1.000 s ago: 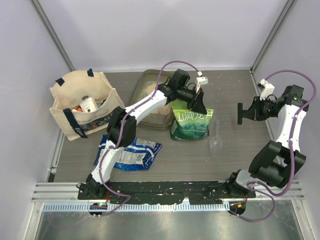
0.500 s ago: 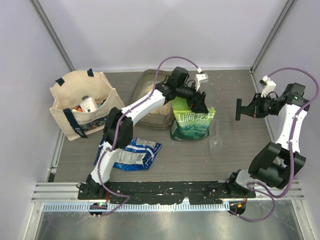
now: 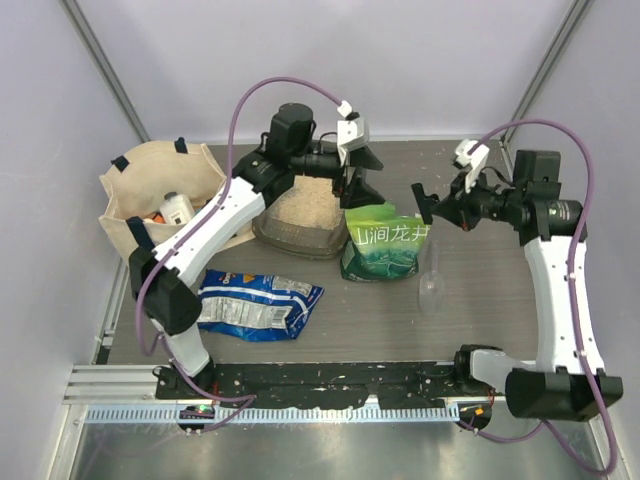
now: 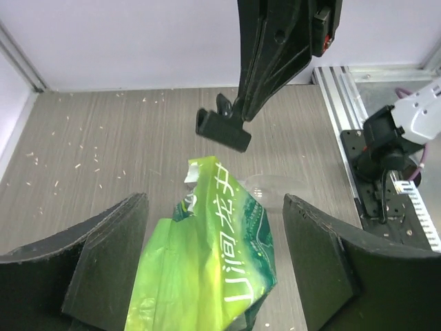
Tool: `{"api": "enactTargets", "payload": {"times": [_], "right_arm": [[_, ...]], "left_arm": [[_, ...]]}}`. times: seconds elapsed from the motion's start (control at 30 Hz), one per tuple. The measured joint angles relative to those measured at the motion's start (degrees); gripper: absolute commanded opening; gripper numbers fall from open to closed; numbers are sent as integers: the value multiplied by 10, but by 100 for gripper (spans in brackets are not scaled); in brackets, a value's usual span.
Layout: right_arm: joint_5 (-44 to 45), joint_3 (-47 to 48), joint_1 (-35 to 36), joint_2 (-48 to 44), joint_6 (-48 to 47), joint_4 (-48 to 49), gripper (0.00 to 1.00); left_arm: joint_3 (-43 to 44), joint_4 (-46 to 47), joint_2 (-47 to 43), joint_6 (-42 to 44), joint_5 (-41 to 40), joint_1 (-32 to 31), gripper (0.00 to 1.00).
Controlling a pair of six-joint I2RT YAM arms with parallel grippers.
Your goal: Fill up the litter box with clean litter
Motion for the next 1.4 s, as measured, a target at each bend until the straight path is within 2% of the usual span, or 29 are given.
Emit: {"api": "enactTargets", "payload": {"times": [0.1,0.27,0.4,0.53,0.63,0.67,0.7,0.77,0.83,0.87,0.93,1.03,1.17,1.4], "right_arm": [[15,0,68,-33,-11,18,1],[50,18,160,-33,-28,26,1],[71,28,188,-13,-38,28,1],[86,32,199,-2,-41,29,1],[93,33,202,-1,-40,35,1],[94,33,203,-1,-40,36,8],[94,33,204,-1,-39,38,21],[100,33,204,-1,-17,46,51],[97,33,193,0,35,67,62],[80,36,180,2,65,74,71],[48,46,138,9,122,101,79],[10,48,95,17,211,160,81],[-40,21,94,14,297,237,81],[-107,1,100,37,398,323,77]], "left_arm": [[-28,-4,-37,37,14,-1,72],[-29,-11,-30,49,33,-4,61],[-29,-13,-16,42,47,-4,45],[-27,-17,0,34,58,-4,32],[-19,-24,10,31,63,-4,15],[-17,-26,12,28,64,-4,10],[-14,-29,13,28,64,-4,0],[-9,-33,15,23,67,-3,0],[-7,-23,15,4,68,3,0],[-8,-10,16,-19,71,8,0],[-14,40,20,-92,97,20,0],[-37,156,23,-223,134,41,0],[-64,274,29,-359,166,59,0],[-71,352,36,-452,191,57,0]]}}
